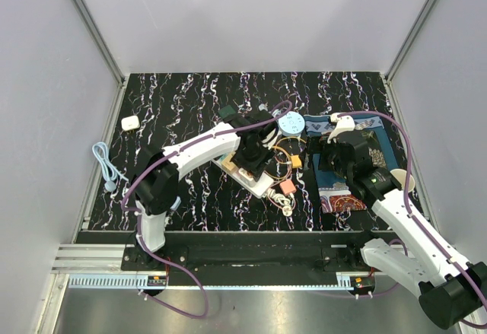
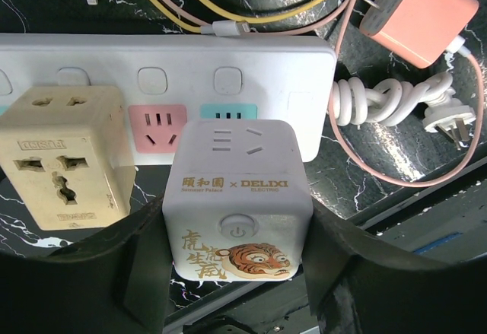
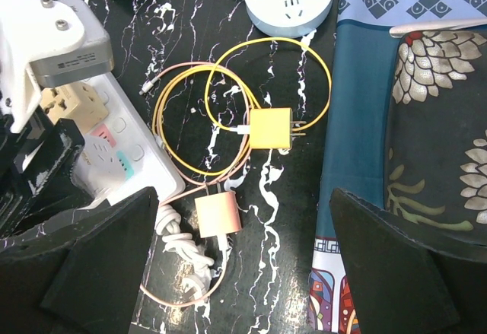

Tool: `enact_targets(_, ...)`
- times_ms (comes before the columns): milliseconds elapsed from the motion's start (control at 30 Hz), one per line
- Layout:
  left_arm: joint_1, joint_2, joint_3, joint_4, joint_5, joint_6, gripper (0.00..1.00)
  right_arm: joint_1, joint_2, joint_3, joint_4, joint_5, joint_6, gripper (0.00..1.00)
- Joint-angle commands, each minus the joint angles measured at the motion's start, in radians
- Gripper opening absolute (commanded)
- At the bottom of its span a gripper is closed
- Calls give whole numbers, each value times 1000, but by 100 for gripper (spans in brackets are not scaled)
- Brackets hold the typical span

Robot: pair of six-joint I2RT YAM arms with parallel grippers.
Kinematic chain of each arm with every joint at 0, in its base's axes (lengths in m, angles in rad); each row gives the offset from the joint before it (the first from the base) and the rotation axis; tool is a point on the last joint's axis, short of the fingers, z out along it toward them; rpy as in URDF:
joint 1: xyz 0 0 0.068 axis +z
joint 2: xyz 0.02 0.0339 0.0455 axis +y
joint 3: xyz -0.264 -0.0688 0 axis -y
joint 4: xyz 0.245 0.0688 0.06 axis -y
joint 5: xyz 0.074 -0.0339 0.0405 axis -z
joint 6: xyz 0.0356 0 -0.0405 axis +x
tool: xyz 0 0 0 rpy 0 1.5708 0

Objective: Insert the plug
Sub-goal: Insert the plug into the socket.

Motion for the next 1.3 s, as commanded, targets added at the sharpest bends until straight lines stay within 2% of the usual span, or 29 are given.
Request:
enact_targets(0,3,10,-2,13,-24,17,0,-4,-11,3,44,-18,-18,99)
enact_targets(667,5,31,-54,47,-47,35,0,-4,-9,-2,46,-29,-21,100)
enact_targets(1267,5,21,-22,-29,-89,70,0,-4,-11,-2,44,-35,-25,100)
